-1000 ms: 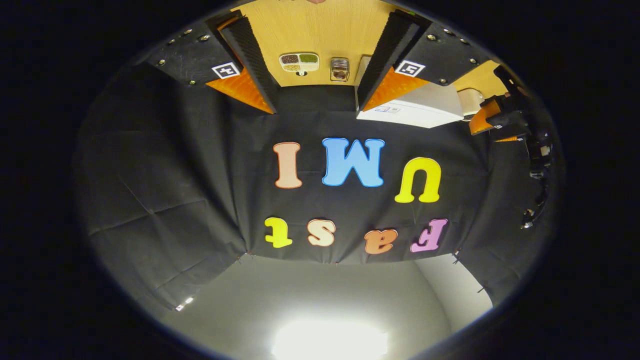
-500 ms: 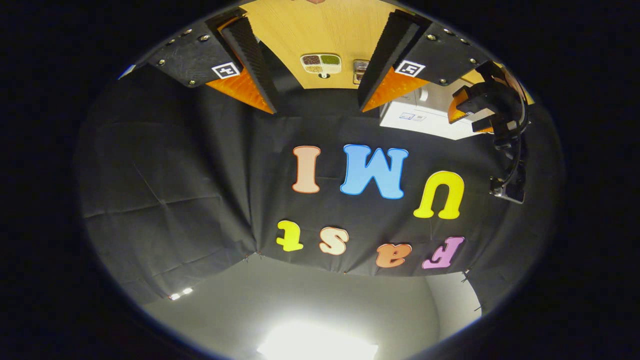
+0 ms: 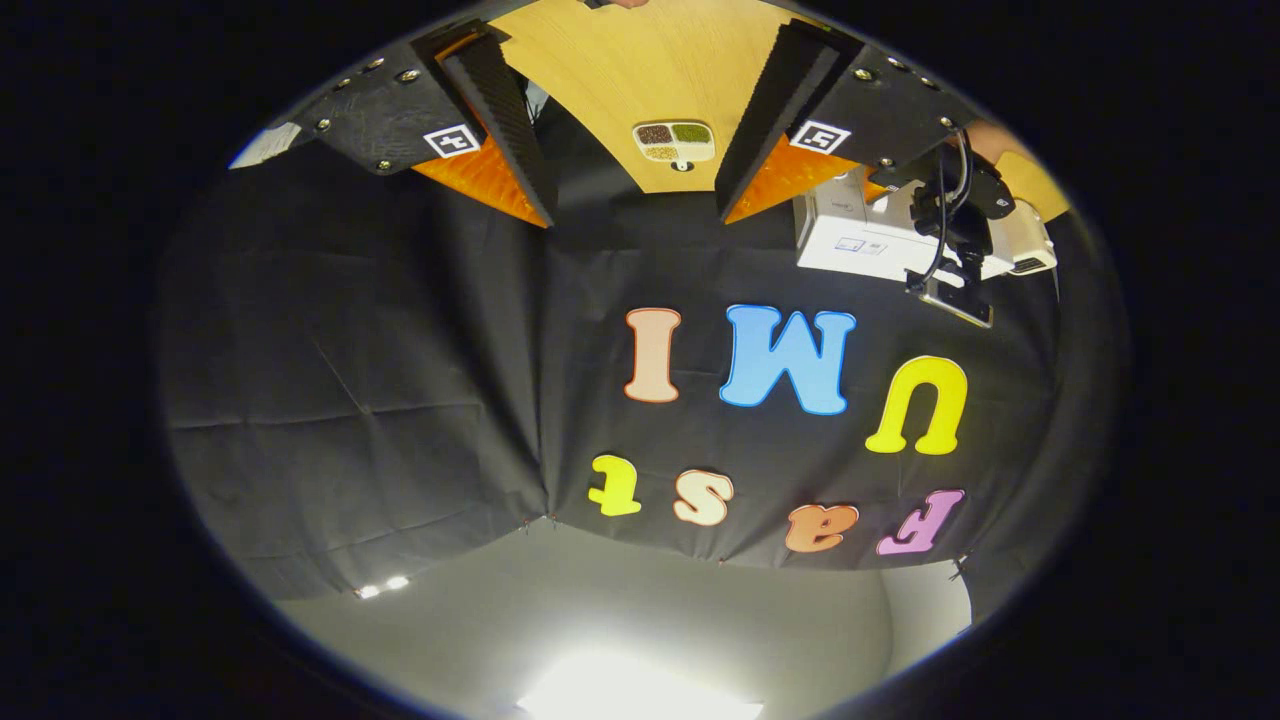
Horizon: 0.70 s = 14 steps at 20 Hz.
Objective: Open the microwave oven with the left hand, put the food in, and close the microwave oven.
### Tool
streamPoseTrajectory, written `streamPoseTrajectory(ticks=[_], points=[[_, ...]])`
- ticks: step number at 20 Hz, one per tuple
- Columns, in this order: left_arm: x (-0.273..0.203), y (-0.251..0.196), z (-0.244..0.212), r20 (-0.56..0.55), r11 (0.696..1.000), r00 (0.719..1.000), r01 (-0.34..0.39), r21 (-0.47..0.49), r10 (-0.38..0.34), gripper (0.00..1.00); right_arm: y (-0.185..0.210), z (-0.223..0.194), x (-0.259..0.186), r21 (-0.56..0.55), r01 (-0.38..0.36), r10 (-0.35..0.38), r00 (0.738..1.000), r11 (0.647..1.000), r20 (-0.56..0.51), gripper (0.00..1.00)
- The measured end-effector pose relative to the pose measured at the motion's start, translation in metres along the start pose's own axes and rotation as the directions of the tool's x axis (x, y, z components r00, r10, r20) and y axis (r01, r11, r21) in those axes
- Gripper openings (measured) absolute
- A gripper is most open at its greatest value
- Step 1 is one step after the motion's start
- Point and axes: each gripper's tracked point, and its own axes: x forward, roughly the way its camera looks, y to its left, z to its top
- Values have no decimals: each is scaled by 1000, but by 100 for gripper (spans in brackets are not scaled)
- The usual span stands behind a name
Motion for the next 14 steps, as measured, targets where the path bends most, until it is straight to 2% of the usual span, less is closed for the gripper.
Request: streamPoseTrajectory(ticks=[3, 5, 7, 8, 9, 10, 13, 14], points=[[16, -3, -21, -48, 1000, 999, 0, -2, 0, 96, -4, -4, -7, -22, 20, -21, 1000, 1000, -14, 96], [27, -4, -30, -75, 1000, 997, 2, 17, -1, 93, -9, -5, -12, -34, 37, -37, 999, 999, -17, 96], [34, -3, -39, -104, 1000, 995, 3, 24, -1, 84, -11, -7, -15, -35, 43, -43, 999, 998, -25, 96], [37, -2, -42, -112, 1000, 994, 0, 28, 3, 73, -12, -9, -16, -34, 46, -47, 998, 998, -30, 96], [39, 0, -45, -120, 999, 993, -7, 39, 11, 68, -14, -10, -17, -32, 50, -51, 998, 998, -35, 96], [41, 2, -46, -128, 999, 992, -12, 49, 18, 55, -16, -10, -18, -29, 53, -54, 998, 998, -37, 96], [40, -2, -49, -153, 1000, 988, 13, 27, -9, 45, -20, -12, -20, -37, 55, -56, 997, 998, -43, 96], [41, -2, -50, -157, 1000, 988, 8, 25, -4, 36, -19, -12, -21, -42, 54, -56, 998, 998, -43, 96]])
